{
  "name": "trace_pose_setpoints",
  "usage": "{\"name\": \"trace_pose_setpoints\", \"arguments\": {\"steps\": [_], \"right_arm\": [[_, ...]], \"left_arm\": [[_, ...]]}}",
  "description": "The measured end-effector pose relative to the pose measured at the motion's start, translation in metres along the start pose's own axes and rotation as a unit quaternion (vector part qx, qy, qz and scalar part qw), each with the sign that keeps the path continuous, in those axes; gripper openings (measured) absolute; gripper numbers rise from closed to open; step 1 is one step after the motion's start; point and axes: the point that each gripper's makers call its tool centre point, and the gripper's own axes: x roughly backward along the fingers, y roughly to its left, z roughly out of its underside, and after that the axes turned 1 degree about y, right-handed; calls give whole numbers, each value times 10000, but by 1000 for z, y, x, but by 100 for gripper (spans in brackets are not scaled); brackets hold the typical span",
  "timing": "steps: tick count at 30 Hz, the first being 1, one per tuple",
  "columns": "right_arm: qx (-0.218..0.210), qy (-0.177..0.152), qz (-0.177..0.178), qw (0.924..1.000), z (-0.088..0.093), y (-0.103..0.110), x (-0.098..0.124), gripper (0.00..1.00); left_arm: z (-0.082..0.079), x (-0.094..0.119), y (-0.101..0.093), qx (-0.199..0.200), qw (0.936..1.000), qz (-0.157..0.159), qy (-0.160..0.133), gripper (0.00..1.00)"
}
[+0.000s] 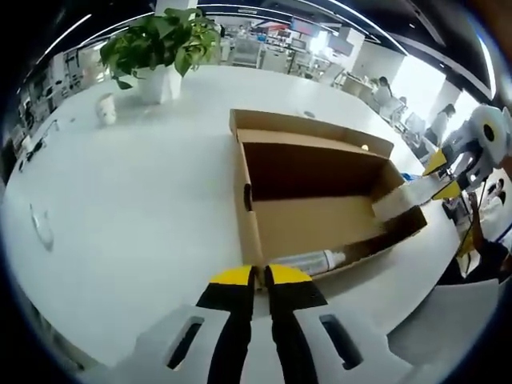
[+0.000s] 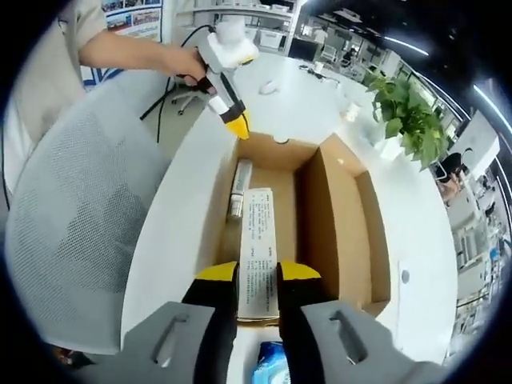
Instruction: Operate the shoe box by opening the lid, removing the specified soft item, and placing it in the target area until the item is outside and the box remains undamaged.
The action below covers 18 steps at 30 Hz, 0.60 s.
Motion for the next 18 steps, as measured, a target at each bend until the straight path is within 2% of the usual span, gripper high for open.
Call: {"name": "trace_pose_setpoints", "arguments": {"steps": [11,18], "right_arm": [[-45,-161,211,9996,-1,-4,30,15],[-33,-200,322,9993,6,-7,52,15]], "left_arm": [[0,1,-2,-28,10000,-53,41,4],[0,1,-2,-63,9999,-77,87,4]]}}
